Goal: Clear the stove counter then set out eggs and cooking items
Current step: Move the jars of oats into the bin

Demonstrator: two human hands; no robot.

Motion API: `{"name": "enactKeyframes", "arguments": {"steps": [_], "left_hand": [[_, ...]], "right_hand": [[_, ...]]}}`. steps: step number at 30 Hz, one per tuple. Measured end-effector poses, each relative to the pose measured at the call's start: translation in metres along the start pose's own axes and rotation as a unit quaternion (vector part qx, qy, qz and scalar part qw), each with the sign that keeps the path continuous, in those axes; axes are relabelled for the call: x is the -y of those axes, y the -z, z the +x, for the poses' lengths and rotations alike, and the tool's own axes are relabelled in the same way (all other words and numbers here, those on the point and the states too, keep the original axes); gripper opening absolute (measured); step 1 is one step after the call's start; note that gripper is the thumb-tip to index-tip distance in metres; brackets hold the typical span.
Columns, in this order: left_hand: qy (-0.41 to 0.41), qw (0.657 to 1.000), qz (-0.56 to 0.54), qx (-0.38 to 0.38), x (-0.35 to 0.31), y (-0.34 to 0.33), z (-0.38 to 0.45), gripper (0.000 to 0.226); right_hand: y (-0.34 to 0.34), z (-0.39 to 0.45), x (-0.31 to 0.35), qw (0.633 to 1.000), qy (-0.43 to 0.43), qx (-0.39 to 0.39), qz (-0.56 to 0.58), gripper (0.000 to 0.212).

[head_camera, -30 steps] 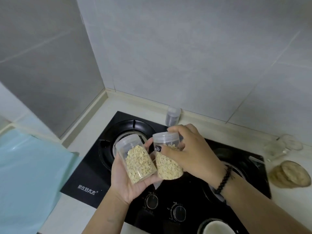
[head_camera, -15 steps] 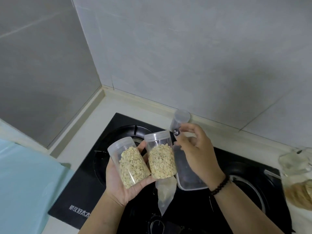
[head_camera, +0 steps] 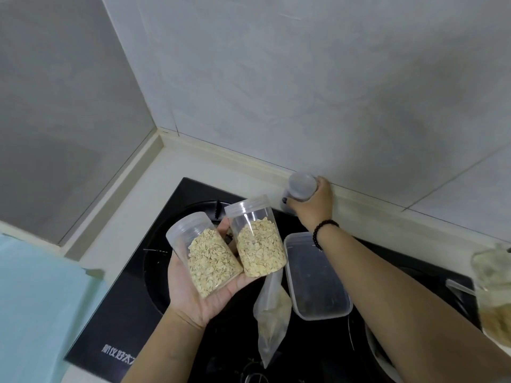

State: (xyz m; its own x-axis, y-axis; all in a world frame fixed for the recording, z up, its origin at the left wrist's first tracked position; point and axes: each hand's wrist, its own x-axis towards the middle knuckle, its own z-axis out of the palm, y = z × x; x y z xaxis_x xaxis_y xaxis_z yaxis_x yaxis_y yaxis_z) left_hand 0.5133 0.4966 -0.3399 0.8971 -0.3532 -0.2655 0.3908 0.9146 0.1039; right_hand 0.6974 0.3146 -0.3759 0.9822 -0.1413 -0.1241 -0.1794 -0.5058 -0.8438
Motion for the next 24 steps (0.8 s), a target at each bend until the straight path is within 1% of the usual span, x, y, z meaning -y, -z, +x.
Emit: {"name": "enactKeyframes", "arguments": {"steps": [3,5,7,9,11,13,15,16,18,20,21,23,24], "left_hand": [[-0.015,1.0,-0.005,-0.011,-0.004,-0.001,-0.002,0.092],[-0.027,0.999,-0.011,-0.018,-0.004,-0.008,-0.003,0.091],[-0.042,0.998,-0.001,-0.052,-0.001,-0.014,-0.005,0.091],[-0.051,0.996,-0.005,-0.073,0.002,-0.018,-0.008,0.081],[-0.037,0.997,-0.024,-0.066,0.005,-0.019,-0.009,0.076],[-0.024,0.998,-0.048,-0.039,0.01,-0.018,-0.01,0.077],[-0.015,0.999,-0.033,-0.026,0.014,-0.015,-0.011,0.084],[-0.011,0.999,-0.025,-0.024,0.016,-0.015,-0.011,0.088],[-0.015,0.999,-0.021,-0.022,0.023,-0.022,-0.015,0.089],[-0.021,1.0,-0.016,-0.01,0.033,-0.03,-0.023,0.085],[-0.022,1.0,-0.02,0.004,0.036,-0.031,-0.027,0.085],[-0.019,0.999,-0.018,0.031,0.044,-0.027,-0.035,0.084],[-0.023,1.0,-0.001,0.015,0.046,-0.028,-0.04,0.084]], "right_hand": [[-0.002,0.002,-0.004,0.999,-0.018,-0.008,0.03,0.087],[0.001,-0.002,-0.004,0.997,-0.029,-0.024,0.064,0.083],[0.008,-0.01,0.0,0.991,-0.037,-0.041,0.119,0.08],[0.018,-0.024,0.007,0.982,-0.043,-0.051,0.178,0.076],[0.032,-0.045,0.015,0.969,-0.047,-0.044,0.238,0.069],[0.042,-0.068,0.022,0.942,-0.064,-0.031,0.328,0.058],[0.044,-0.093,0.027,0.891,-0.098,-0.018,0.442,0.048],[0.044,-0.105,0.03,0.867,-0.117,-0.024,0.484,0.046],[0.039,-0.125,0.034,0.822,-0.167,-0.04,0.543,0.047],[0.034,-0.139,0.036,0.784,-0.209,-0.038,0.583,0.058],[0.033,-0.145,0.037,0.776,-0.215,-0.028,0.592,0.066],[0.034,-0.157,0.04,0.78,-0.207,-0.012,0.591,0.078],[0.036,-0.163,0.039,0.784,-0.201,-0.008,0.587,0.08]]}}
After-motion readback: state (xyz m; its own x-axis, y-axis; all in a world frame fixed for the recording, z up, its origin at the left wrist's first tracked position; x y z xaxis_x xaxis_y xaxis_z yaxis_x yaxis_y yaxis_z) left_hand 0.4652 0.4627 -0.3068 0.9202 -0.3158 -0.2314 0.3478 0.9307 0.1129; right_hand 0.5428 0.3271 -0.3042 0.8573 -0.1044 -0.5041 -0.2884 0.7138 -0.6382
